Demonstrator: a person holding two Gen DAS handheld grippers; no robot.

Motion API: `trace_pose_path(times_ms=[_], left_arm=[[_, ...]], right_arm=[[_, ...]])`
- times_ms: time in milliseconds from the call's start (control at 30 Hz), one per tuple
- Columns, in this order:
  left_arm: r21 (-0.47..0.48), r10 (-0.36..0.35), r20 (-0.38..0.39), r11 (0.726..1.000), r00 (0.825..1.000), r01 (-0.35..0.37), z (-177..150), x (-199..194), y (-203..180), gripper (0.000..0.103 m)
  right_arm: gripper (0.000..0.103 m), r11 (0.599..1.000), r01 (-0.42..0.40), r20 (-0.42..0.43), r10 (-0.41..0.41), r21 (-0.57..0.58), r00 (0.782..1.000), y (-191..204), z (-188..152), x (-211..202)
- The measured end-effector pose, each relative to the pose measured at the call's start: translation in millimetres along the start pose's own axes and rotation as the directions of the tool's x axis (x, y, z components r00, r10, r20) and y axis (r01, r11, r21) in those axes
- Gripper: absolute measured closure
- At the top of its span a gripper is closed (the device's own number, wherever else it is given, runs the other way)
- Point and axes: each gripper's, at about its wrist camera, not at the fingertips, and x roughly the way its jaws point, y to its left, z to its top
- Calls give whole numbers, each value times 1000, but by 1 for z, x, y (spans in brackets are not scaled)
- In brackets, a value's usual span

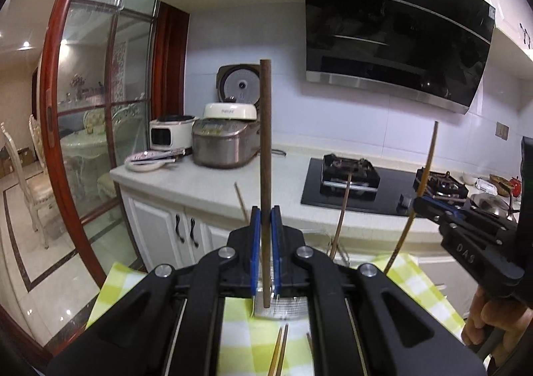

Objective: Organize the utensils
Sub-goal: 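Carry both chopsticks upright over the wire rack with both tools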

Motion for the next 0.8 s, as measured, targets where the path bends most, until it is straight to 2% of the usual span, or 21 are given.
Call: trace_pose_path(times_ms=[200, 367, 500, 800], left_arm=[[8, -20, 29, 1000, 999, 20, 24, 20, -8, 96], [-23, -33, 37, 999, 999, 34, 31, 48, -10, 96], [-47, -29, 20, 998, 999, 30, 21, 71, -6, 96], [-92, 5, -45, 996, 999, -9, -22, 121, 1, 96]], right_arm=[[96, 1000, -22, 27, 21, 3, 999, 3, 21, 16], [96, 999, -48, 31, 48, -1, 998, 9, 24, 36], [96, 998, -64, 13, 64, 1, 998, 11, 17, 56], [96, 999, -32, -40, 33, 26, 999, 10, -17, 98]])
